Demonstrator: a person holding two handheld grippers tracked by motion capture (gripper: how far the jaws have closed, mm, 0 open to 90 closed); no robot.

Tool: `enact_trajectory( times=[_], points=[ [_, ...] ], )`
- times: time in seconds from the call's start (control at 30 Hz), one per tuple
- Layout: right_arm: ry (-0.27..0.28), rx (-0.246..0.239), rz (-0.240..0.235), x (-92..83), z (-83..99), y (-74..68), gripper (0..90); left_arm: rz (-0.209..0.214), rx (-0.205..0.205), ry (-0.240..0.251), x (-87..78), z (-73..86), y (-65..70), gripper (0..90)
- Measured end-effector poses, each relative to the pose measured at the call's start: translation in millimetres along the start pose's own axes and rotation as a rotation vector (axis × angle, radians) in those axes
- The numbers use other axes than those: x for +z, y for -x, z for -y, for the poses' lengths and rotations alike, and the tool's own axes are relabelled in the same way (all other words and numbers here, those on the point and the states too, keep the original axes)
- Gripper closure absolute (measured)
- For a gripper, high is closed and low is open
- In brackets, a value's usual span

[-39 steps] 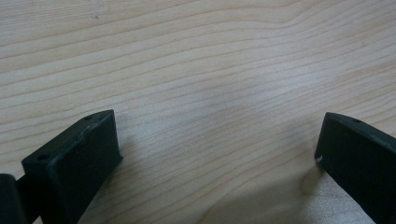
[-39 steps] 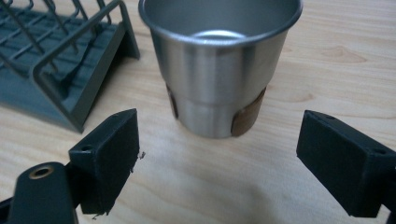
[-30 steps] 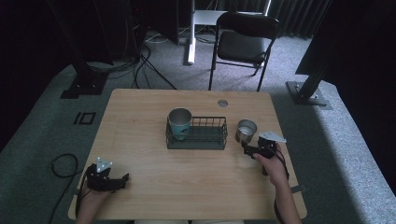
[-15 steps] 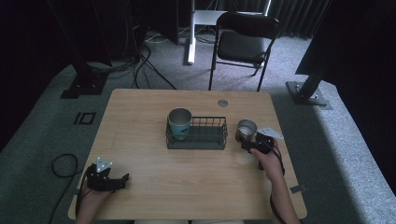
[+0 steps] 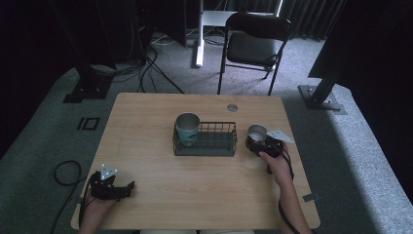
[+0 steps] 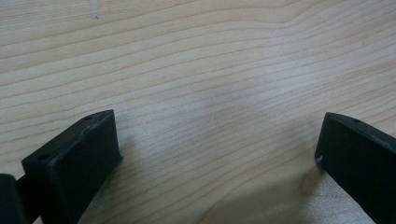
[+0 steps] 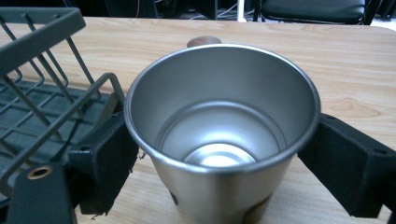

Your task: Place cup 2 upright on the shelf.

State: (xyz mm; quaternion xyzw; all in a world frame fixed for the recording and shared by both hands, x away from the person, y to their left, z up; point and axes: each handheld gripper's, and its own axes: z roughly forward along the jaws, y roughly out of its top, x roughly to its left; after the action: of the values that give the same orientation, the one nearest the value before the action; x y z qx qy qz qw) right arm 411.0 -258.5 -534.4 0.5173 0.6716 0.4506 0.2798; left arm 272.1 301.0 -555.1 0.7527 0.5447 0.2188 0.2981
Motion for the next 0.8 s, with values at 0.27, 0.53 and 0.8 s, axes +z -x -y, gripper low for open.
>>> enact_trajectory(
  times=[0.27, 0.53, 0.8],
  points=[
    [0.011, -0.005, 0.018, 6.6, -3.0, -3.9, 12.3, 0.0, 0.0, 0.0, 0.0, 0.0, 0.0, 0.4],
    [0.007, -0.018, 0.039, 11.3, -4.0, -5.3, 12.7, 0.0, 0.001, -0.001, -0.1, 0.0, -0.1, 0.4],
    [0.001, -0.018, 0.049, 10.6, -6.7, -4.6, 16.4, 0.0, 0.001, -0.001, -0.1, 0.0, -0.1, 0.4]
  ],
)
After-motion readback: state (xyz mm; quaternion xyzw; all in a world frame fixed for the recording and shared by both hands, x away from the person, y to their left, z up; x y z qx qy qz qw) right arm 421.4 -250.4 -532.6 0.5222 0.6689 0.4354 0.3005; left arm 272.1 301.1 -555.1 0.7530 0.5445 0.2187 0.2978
